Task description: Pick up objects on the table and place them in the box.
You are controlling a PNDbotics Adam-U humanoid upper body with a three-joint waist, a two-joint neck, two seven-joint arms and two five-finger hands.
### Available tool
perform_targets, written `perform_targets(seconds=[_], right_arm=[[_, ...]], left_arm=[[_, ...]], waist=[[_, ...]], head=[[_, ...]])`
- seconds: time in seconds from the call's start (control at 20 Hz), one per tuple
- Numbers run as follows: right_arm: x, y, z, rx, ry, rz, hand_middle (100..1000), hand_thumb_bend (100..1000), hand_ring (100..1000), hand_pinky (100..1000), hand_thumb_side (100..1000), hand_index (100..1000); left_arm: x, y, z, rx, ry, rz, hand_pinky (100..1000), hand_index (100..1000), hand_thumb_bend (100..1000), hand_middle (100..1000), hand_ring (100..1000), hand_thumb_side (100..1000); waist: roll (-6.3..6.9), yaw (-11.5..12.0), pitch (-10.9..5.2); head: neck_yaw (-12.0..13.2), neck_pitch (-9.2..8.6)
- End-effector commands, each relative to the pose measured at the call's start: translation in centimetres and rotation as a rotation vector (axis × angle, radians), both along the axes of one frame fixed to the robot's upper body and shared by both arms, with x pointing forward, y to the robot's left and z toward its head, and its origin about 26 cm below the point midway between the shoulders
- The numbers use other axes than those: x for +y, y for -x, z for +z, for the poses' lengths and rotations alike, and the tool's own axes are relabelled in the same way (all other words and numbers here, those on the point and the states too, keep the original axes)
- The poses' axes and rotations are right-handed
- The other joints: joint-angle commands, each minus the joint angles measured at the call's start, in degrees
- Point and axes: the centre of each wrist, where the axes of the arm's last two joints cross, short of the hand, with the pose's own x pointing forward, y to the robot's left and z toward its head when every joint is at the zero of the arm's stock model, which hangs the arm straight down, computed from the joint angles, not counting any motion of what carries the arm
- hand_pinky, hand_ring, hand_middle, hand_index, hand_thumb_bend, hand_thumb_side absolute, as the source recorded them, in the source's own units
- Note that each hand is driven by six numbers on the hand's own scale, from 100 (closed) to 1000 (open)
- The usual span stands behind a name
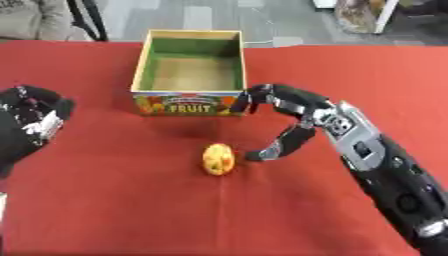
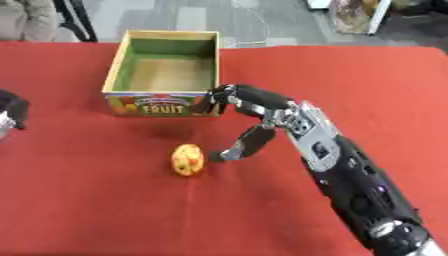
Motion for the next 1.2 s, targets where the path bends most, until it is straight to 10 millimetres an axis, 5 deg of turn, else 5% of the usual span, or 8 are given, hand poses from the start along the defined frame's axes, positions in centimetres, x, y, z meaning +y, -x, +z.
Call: perform_targets(seconds=[0.05,1.2], right_arm=[[0.6,-0.4,0.4,-0.035,0.03,0.015,715,532,740,640,347,823],[2.1,-1.1,-2.4,-0.039,0.054,-0.052,692,508,720,628,338,814]], left_arm=[[-0.3,0.0,0.9,-0.031,-0.005,-0.017,466,591,495,511,507,347],[-0.5,-0.1,0.9,-0.028,-0.002,-0.027,467,592,488,511,507,349]], waist=[[0.22,0.1,-1.02],[0.21,0.6,-1.22]], head=[[-0.2,0.29],[-0.6,0.49]])
